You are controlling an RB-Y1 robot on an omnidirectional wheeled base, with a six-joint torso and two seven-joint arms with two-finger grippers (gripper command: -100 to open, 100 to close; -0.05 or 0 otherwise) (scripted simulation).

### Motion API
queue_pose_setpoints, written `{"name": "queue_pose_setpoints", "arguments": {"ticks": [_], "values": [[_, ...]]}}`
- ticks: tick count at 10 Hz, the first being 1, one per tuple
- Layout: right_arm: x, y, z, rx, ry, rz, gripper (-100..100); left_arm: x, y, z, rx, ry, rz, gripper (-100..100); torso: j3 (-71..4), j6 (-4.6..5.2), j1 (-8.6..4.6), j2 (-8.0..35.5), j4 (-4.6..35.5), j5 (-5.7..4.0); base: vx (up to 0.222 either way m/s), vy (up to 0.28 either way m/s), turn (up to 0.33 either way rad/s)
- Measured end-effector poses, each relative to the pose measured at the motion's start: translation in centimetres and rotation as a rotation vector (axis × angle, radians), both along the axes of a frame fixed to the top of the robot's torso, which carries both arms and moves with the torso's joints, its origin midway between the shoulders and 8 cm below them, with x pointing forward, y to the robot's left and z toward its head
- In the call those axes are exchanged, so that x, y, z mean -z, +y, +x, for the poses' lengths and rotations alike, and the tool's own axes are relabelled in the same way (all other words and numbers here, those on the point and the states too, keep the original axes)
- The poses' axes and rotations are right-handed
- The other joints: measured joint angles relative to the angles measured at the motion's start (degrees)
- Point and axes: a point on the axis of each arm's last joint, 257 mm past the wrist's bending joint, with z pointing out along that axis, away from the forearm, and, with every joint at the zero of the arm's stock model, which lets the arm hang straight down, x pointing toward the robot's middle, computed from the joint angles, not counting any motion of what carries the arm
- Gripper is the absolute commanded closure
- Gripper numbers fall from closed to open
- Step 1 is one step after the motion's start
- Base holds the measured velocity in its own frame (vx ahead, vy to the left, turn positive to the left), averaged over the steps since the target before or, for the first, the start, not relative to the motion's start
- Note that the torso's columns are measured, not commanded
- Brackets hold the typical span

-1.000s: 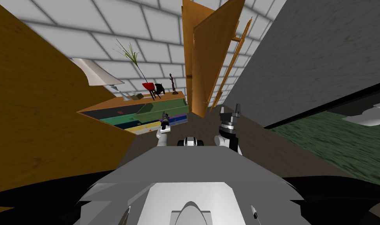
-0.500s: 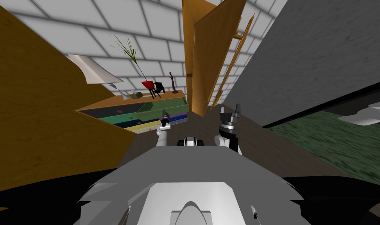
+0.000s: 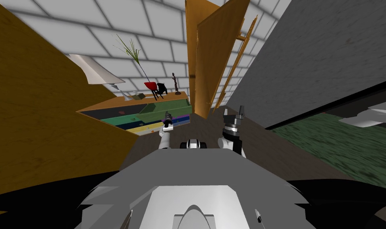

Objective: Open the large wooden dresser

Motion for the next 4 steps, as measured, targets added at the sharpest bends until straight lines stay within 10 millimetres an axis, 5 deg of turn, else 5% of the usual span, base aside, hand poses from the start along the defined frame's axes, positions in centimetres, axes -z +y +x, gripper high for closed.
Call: {"name": "queue_pose_setpoints", "arguments": {"ticks": [4], "values": [[0.0, 0.0, 0.0, 0.0, 0.0, 0.0, 0, 0.92, -0.01, -0.38, -0.001, 0.012, -0.006, 0, -0.2, 0.07, 0.16, -0.3, -0.3, 0.17, 0.0, 0.0, 0.0]]}}
